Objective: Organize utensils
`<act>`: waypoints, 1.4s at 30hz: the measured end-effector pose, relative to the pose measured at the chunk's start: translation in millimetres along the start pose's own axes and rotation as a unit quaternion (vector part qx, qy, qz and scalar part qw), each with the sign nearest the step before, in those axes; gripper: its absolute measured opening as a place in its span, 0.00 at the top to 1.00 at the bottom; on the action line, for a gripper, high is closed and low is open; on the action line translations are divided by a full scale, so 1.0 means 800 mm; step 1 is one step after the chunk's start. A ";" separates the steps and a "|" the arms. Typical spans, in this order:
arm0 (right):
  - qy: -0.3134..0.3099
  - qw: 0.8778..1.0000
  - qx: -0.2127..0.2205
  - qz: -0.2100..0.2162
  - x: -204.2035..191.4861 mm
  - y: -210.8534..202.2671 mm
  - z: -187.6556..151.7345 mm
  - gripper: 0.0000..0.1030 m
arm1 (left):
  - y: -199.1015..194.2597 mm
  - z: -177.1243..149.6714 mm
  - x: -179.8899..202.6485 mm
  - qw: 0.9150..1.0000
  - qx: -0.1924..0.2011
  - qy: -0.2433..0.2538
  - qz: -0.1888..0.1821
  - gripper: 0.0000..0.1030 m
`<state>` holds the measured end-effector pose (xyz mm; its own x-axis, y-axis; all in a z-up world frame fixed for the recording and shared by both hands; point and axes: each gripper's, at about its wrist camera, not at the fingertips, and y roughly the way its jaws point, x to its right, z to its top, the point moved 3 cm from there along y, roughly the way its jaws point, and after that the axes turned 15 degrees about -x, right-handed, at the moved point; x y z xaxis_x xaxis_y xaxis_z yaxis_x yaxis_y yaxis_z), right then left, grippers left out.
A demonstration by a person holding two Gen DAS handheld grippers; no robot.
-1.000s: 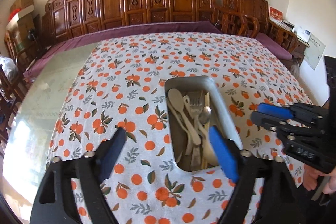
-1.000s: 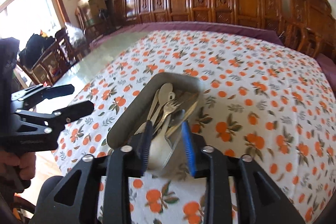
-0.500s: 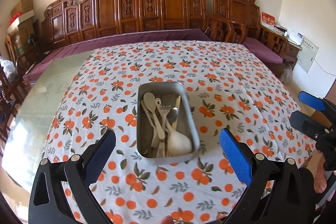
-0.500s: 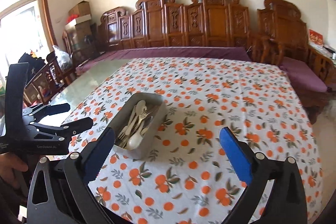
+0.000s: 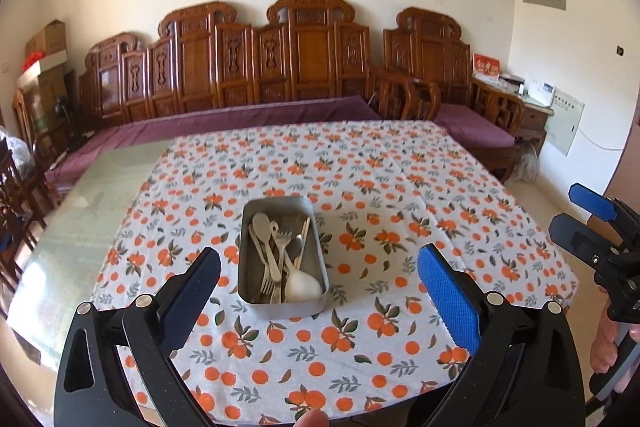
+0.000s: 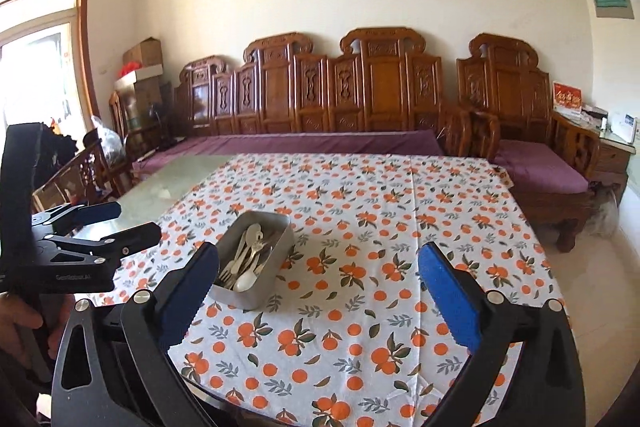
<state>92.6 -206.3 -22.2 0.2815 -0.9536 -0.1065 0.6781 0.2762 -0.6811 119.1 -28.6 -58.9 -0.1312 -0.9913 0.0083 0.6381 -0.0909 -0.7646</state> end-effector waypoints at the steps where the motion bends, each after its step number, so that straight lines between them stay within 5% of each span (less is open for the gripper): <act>1: 0.001 1.000 0.007 -0.001 -0.001 -0.008 0.000 0.03 | -0.007 0.000 0.002 1.000 0.006 0.000 0.002 0.08; 15: 0.011 0.999 0.037 -0.002 0.002 -0.048 0.001 0.03 | -0.067 -0.007 0.010 0.998 0.065 -0.009 0.016 0.08; 42: 0.012 0.999 0.037 -0.005 0.005 -0.042 0.000 0.03 | -0.070 -0.013 0.010 0.998 0.067 -0.017 0.008 0.08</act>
<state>71.0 -219.6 0.7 0.2586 -0.9587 -0.1180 0.7298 0.2740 -0.6263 74.5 -30.6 -23.0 -0.0969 -0.9951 0.0201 0.7356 -0.0852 -0.6720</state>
